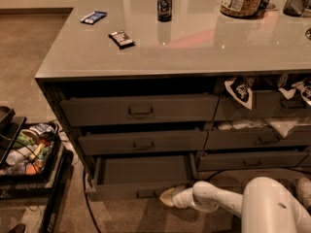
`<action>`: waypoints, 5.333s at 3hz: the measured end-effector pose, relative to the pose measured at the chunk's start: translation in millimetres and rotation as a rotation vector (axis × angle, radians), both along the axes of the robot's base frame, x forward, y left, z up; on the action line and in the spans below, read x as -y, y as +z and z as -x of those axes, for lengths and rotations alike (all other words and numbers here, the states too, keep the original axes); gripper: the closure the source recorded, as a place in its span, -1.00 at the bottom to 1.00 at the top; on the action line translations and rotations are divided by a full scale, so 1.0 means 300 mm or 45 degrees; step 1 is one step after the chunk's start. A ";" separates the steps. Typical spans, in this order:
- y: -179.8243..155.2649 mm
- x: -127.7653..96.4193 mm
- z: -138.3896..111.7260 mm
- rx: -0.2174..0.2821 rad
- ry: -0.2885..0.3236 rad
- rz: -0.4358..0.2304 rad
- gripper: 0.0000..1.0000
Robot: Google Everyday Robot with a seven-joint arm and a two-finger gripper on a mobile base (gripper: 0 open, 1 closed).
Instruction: Close bottom drawer
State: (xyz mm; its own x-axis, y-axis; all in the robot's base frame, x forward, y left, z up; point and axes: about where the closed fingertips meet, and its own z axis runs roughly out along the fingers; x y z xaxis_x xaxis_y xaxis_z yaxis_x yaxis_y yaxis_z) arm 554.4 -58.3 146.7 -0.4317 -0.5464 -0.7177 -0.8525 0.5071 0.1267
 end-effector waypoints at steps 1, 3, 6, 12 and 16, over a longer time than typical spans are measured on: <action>0.000 -0.001 0.002 0.000 0.000 0.000 1.00; -0.022 0.006 -0.081 0.022 -0.062 0.001 1.00; 0.046 0.059 -0.293 0.116 -0.146 0.019 1.00; 0.164 0.071 -0.532 0.239 -0.121 0.020 1.00; 0.360 0.084 -0.113 0.195 -0.030 -0.104 1.00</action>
Offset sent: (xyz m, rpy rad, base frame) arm 0.0681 -0.0120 -0.0155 -0.0057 -0.0467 -0.1299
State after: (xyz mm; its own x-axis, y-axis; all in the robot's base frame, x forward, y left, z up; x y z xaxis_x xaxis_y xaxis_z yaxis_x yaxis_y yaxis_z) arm 588.2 -83.5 254.8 -0.3258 -0.4742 -0.8179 -0.8529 0.5207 0.0378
